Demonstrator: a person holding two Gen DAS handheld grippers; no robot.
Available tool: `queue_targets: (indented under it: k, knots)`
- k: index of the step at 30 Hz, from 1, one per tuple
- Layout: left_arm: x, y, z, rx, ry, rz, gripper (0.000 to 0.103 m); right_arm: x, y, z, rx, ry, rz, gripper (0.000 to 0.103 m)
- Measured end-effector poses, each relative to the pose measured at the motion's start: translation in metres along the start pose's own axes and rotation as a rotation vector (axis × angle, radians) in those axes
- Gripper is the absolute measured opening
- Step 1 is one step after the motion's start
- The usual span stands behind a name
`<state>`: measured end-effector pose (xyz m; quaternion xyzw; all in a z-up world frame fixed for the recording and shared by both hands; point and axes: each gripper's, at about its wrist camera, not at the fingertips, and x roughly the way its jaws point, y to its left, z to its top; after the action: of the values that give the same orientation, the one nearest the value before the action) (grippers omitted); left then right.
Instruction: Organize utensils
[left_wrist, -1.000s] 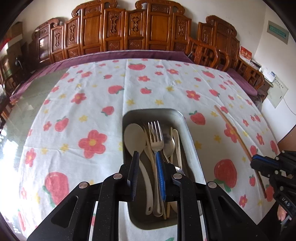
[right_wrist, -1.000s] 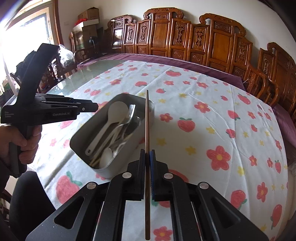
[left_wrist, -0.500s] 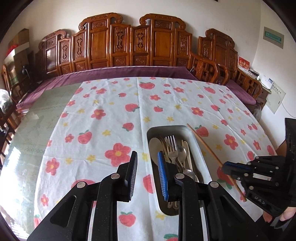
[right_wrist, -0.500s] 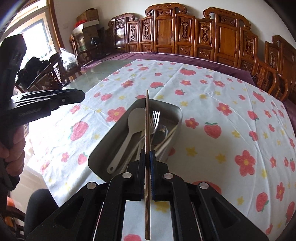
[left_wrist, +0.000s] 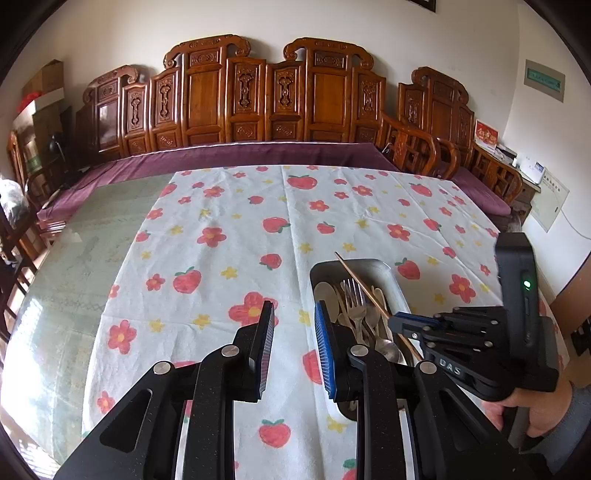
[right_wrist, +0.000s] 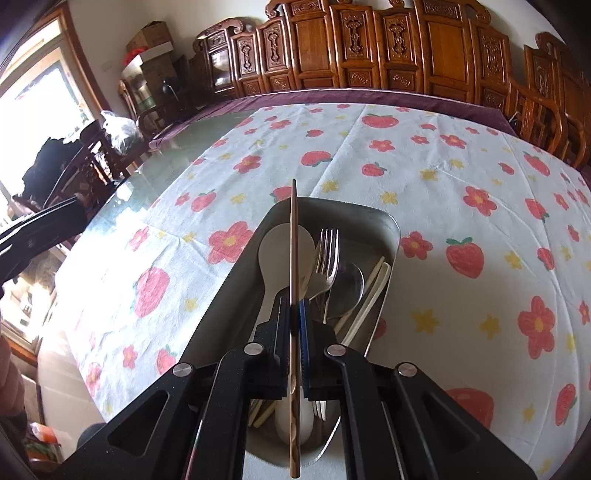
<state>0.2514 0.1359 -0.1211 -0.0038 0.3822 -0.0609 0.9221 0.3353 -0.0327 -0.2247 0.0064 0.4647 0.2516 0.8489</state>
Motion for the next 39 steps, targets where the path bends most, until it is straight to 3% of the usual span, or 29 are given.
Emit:
queue_targets:
  k: [9,26,32,39]
  knots:
    - [0.005,0.005,-0.005,0.0,0.01,0.006,0.021,0.023,0.006,-0.009,-0.011,0.028,-0.018,0.006]
    - [0.024,0.005,-0.018,-0.006,0.056,0.02,0.021,0.03,0.018,-0.013,-0.052,0.03,-0.013,0.007]
    - [0.025,0.004,-0.02,-0.008,0.057,0.02,0.021,0.008,0.019,-0.011,-0.085,-0.032,-0.004,0.007]
    - [0.011,-0.013,-0.019,-0.006,0.039,0.016,0.026,-0.052,0.014,-0.016,-0.12,-0.13,-0.04,0.007]
